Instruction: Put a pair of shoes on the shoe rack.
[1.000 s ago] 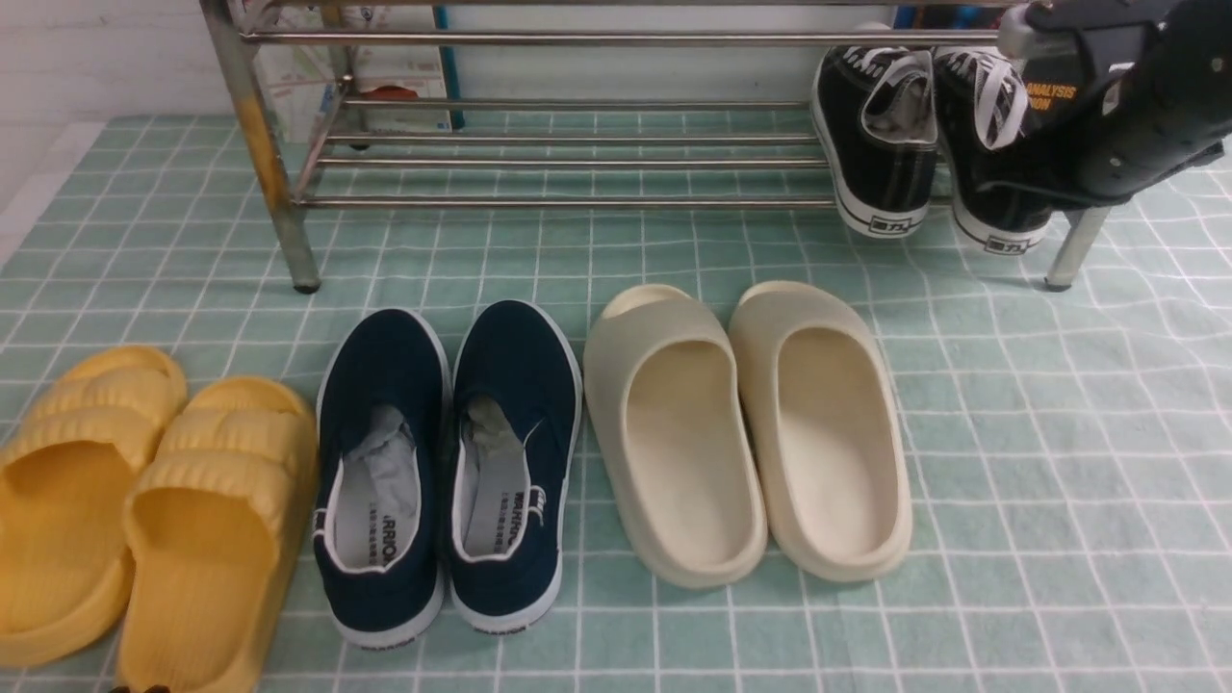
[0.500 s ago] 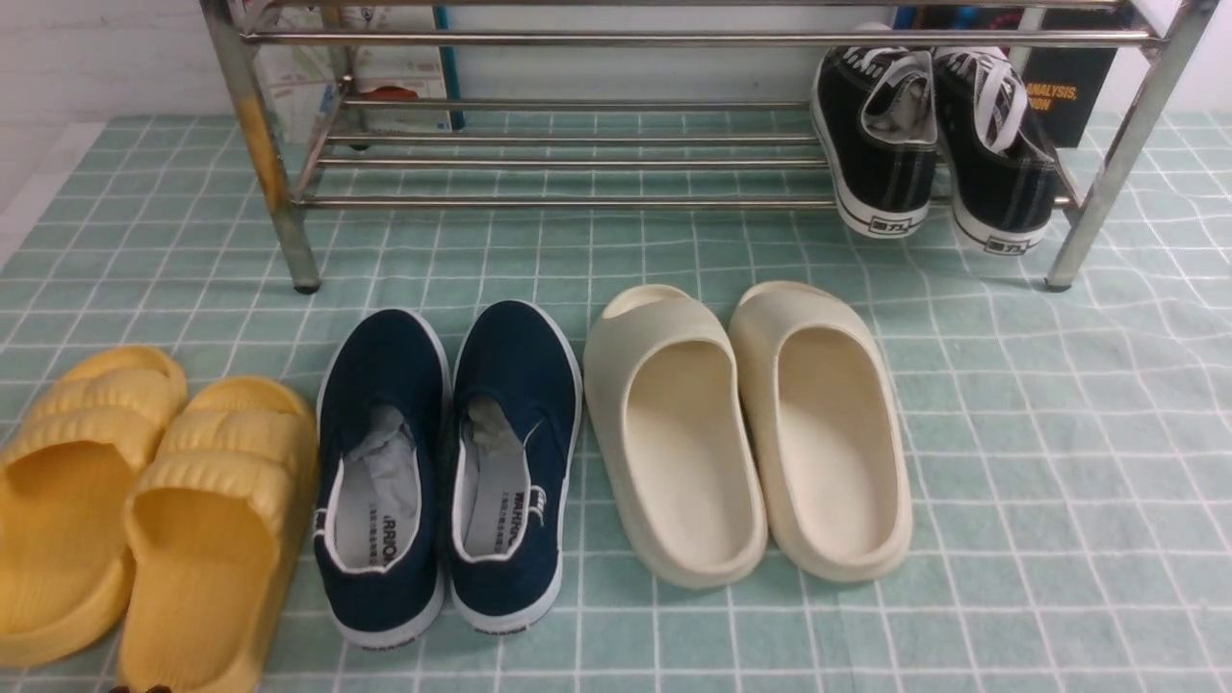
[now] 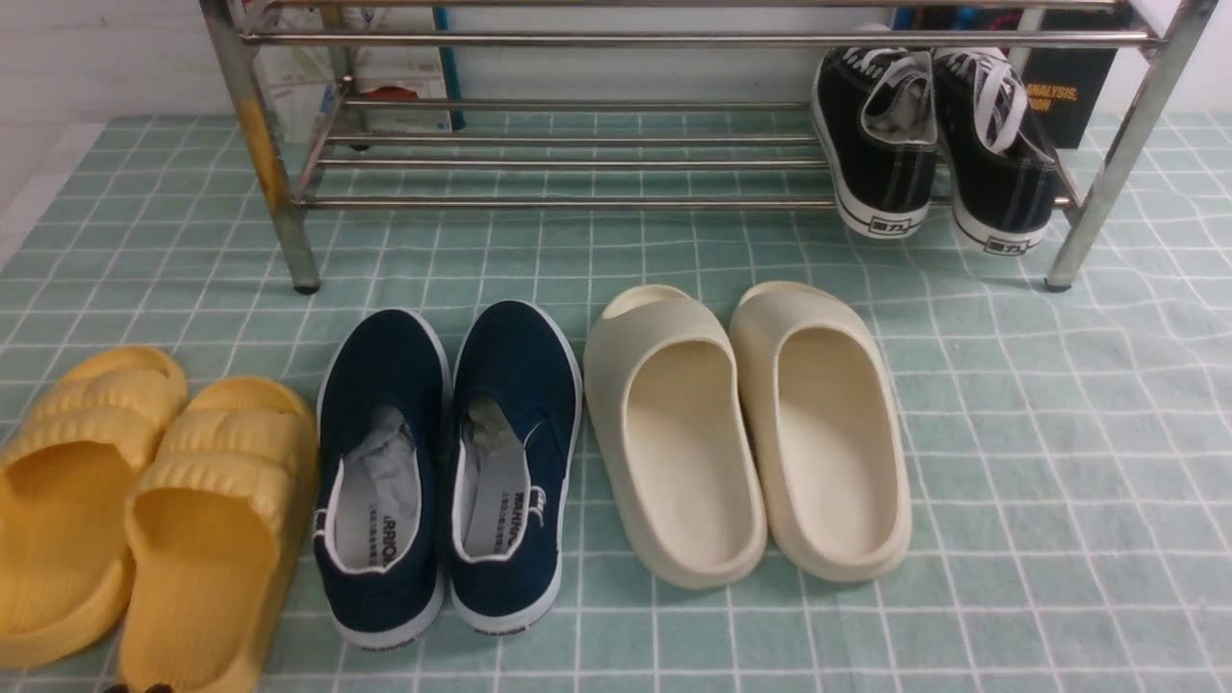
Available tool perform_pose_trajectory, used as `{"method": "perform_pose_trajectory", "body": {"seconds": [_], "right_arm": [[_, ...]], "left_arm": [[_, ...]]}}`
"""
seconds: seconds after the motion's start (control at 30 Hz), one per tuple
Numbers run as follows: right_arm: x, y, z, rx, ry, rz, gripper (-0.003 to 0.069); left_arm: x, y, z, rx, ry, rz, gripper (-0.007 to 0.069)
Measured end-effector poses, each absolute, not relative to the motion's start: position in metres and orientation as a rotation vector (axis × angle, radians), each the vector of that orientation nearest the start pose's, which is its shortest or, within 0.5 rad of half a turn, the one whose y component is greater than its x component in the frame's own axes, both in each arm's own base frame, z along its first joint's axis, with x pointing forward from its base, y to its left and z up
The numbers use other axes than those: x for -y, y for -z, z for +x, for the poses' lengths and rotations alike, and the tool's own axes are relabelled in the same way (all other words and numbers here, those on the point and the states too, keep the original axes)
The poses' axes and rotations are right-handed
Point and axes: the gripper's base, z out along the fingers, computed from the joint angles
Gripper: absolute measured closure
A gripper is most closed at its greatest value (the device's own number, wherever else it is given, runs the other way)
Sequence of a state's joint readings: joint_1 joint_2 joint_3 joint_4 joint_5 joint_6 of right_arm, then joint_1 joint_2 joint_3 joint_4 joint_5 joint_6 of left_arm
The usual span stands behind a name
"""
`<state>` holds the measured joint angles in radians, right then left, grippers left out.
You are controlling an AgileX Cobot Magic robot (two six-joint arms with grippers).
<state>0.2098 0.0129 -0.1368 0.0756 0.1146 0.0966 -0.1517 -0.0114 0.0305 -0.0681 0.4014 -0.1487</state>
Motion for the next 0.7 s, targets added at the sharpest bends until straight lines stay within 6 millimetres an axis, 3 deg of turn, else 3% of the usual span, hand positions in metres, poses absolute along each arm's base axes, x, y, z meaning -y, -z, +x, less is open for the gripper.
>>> {"method": "perform_pose_trajectory", "body": {"seconds": [0.53, 0.63, 0.7], "right_arm": [[-0.011, -0.249, 0.049, -1.463, -0.327, -0.022, 0.0643], [-0.011, -0.241, 0.05, -1.463, -0.32, -0.022, 0.0643], [-0.009, -0.222, 0.053, -1.499, -0.278, 0.003, 0.0643]], "left_arm": [[0.01, -0.168, 0.051, -1.913, 0.271, -0.039, 0.041], [0.01, -0.168, 0.051, -1.913, 0.271, -0.039, 0.0407], [0.01, -0.168, 0.051, -1.913, 0.271, -0.039, 0.0407]]}}
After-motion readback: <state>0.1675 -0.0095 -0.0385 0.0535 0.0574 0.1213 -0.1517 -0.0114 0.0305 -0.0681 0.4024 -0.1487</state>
